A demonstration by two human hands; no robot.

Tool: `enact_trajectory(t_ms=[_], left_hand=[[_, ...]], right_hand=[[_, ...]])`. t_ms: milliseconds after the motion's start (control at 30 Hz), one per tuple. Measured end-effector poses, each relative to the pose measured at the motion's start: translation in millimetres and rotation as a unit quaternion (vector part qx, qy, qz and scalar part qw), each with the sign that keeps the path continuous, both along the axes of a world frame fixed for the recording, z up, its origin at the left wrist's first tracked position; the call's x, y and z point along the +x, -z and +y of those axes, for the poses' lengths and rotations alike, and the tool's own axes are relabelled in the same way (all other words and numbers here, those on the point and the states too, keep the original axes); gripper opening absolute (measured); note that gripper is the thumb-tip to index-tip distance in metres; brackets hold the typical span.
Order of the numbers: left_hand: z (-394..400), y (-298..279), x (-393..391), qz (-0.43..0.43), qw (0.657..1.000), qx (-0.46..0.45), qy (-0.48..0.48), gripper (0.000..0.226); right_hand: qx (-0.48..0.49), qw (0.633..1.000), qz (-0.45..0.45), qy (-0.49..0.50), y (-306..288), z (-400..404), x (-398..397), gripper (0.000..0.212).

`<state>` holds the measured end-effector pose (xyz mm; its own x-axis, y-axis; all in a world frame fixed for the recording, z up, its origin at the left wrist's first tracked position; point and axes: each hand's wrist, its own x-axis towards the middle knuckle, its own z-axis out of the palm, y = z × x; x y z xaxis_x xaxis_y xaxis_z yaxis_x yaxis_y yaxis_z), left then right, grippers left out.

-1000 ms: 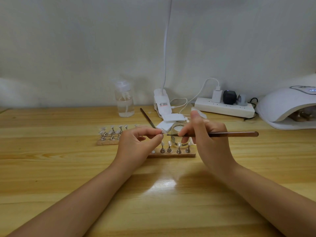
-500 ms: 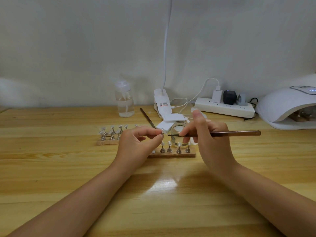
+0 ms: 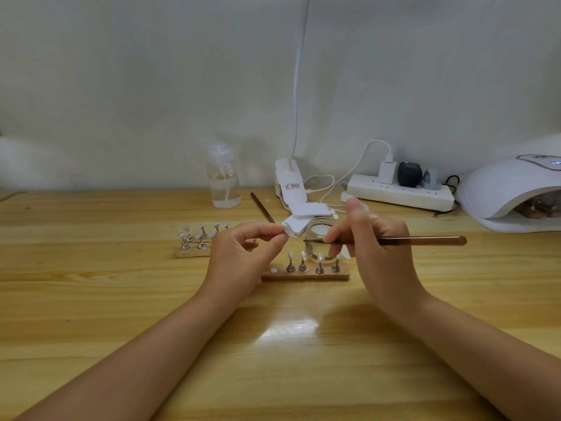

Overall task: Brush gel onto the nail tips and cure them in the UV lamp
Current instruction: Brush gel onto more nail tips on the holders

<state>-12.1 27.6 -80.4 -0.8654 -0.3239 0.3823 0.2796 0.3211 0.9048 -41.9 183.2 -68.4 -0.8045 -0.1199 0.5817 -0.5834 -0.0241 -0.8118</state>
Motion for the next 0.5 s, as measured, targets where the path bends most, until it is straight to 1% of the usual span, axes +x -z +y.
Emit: enact_trajectory(t_ms=[133, 200, 233, 367, 500], left_hand=[[-8, -4, -1, 0.004, 1.000, 0.013, 0.022, 0.023], [-11, -7, 0, -0.010, 0.998, 0.035, 0.050, 0.020], [-12, -7, 0, -0.023, 0.997, 0.035, 0.062, 0.017], [-18, -7, 1, -0.096, 0.993, -0.015, 0.070, 0.009], [-23, -9, 1, -0.156, 0.983, -0.022, 0.096, 0.005]], right_hand=[[-0.042, 0.999, 0.000, 0.031, -7, 9, -7, 0.042], [-0.035, 0.997, 0.001, 0.064, -9, 15, -12, 0.036], [-0.024, 0.996, 0.004, 0.081, -9, 17, -14, 0.032], [0.054, 0.989, 0.031, 0.132, -6, 25, -21, 0.014], [0.138, 0.977, 0.047, 0.158, 0, 34, -33, 0.014]])
